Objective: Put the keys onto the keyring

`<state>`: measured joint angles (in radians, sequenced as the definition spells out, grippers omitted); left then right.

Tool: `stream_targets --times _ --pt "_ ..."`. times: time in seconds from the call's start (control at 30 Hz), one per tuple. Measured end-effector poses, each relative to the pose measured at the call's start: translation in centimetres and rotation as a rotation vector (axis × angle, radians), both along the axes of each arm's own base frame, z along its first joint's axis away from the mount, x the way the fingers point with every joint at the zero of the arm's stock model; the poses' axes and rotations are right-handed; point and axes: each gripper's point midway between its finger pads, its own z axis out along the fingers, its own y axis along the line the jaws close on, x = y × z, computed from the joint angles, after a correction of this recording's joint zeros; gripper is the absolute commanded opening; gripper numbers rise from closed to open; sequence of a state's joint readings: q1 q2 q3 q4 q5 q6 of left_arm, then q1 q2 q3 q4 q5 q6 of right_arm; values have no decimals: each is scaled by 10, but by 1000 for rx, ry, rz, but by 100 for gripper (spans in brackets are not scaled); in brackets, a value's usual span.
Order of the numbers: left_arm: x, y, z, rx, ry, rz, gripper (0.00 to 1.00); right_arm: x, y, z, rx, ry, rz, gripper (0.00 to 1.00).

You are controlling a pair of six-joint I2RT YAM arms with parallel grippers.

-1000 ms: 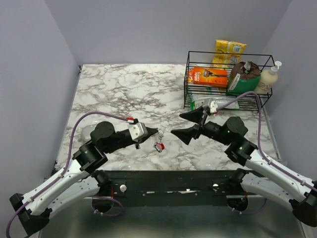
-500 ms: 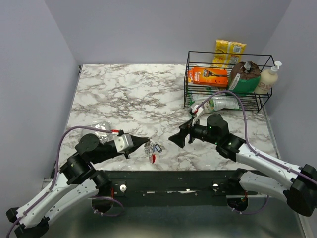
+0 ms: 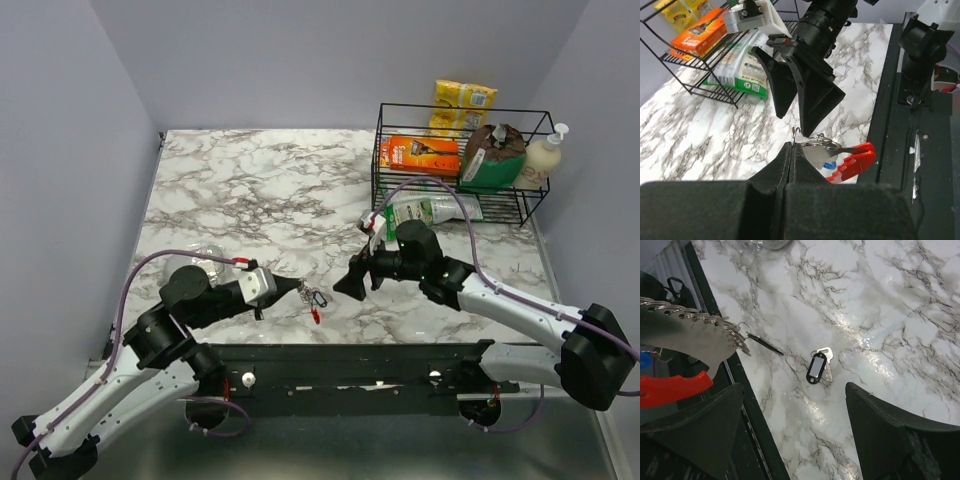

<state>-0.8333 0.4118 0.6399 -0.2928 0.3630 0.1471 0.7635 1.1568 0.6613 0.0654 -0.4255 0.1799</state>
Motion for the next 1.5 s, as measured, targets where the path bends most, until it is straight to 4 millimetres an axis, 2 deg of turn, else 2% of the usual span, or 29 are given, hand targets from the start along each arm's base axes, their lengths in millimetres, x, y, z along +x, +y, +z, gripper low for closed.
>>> stream_targets --times 0.37,0.57,0.77,0.93,1.23,1.37,1.5 --pt "41 -10 -13 136 109 53 0 -8 0 -18 -78 20 22 91" --pt "71 15 -14 85 223 62 0 -17 8 -24 -110 0 44 90" --pt "71 21 -11 8 249 42 0 -23 19 -38 -176 -22 65 88" --pt "87 35 -11 -41 298 126 0 -29 27 -55 -248 -38 88 85" --pt "139 72 -12 -158 402 323 0 -22 40 -75 -331 -79 82 73" --pt "152 89 -6 -213 400 392 0 -14 49 -84 -357 -95 75 68" --pt "157 96 -2 -241 394 422 0 -8 56 -95 -394 -110 84 66"
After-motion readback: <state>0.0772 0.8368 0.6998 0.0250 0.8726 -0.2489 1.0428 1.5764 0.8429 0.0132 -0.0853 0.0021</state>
